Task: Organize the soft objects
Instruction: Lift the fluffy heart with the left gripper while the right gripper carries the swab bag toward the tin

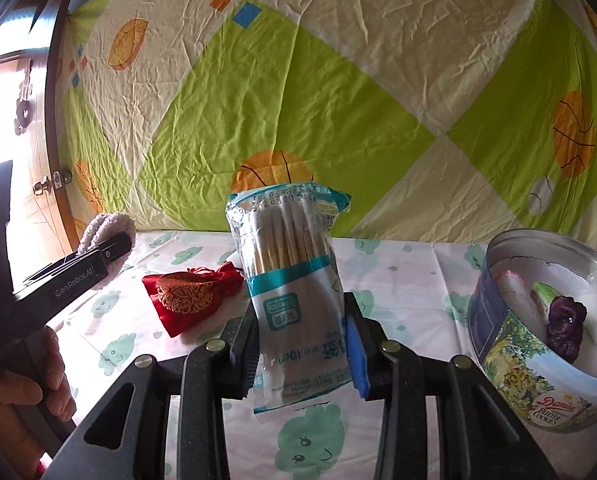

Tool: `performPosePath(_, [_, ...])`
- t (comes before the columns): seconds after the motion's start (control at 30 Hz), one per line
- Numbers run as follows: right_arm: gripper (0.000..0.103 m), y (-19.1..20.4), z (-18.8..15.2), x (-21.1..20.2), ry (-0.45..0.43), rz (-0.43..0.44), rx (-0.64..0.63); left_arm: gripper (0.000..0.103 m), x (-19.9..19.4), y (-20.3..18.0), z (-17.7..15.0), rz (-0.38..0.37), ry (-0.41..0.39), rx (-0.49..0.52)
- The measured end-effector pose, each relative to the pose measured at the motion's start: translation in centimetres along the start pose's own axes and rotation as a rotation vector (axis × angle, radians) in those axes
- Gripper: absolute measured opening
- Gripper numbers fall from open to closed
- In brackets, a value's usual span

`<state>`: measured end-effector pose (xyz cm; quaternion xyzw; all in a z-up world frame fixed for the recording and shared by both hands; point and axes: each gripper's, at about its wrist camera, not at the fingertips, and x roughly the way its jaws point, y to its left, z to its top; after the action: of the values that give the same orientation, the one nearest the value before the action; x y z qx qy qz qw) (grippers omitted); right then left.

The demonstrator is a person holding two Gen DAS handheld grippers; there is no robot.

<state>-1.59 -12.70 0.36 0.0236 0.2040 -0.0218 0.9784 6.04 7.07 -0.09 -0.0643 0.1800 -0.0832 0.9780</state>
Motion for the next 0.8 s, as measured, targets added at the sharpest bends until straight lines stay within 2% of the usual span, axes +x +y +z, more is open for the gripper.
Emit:
performPosePath(0.37, [0.039, -1.0, -0.2, -1.2, -0.014, -0.034, -0.002, 0.037, -0.5, -2.6, -1.1, 0.067, 0.022, 0.030])
performPosePath(0.5, [0.039, -1.2, -0.3, -1.4, -0.017, -0.038, -0.008, 0.037, -0.6, -2.7, -1.4, 0.074, 0.043, 0.004])
performPosePath(0.8, [0.039, -1.6, -0.6, -1.9, -0.016, -0.040, -0.005, 0.037, -1.3, -3.8, -1.7, 0.090, 0.035, 0.026])
